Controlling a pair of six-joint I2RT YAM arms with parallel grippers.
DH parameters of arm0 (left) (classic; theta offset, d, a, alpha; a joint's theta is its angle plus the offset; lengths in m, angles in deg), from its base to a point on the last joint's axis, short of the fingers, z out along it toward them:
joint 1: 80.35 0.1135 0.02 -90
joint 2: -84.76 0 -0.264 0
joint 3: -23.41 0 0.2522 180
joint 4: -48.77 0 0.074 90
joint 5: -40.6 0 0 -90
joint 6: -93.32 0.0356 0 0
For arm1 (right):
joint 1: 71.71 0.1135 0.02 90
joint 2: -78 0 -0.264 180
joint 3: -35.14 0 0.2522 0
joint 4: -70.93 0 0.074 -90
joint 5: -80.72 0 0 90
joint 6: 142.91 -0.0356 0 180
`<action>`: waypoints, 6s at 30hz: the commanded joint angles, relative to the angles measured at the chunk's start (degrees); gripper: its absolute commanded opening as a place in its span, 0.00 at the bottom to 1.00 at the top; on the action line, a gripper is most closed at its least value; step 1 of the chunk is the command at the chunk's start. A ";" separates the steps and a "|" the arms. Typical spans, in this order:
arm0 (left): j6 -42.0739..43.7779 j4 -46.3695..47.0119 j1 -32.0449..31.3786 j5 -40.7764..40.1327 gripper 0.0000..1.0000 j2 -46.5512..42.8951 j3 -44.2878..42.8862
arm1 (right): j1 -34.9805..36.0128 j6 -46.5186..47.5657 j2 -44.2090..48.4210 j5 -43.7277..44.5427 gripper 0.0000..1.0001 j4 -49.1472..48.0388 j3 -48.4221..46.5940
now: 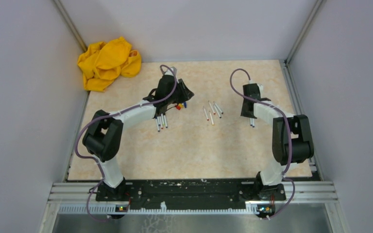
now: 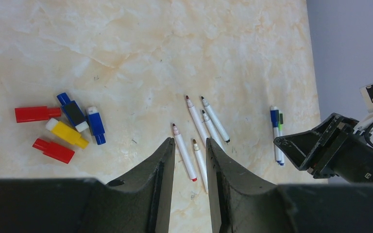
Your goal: Open the pen caps
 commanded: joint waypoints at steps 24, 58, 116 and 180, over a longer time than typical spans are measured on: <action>0.45 1.93 -0.35 0.69 0.36 -0.76 0.16 | -2.67 -0.21 -3.78 -1.96 0.33 -2.45 -0.23; -1.22 8.25 -0.30 18.31 0.51 1.74 0.63 | 13.68 2.22 4.83 -23.69 0.00 -8.39 -3.36; -12.00 8.78 8.58 12.37 0.00 1.76 2.75 | 23.17 0.38 4.10 -32.41 0.00 -13.91 -0.69; -1.70 -6.42 6.01 -4.31 0.47 1.76 0.35 | 21.33 8.65 -5.05 -4.45 0.35 2.08 -13.43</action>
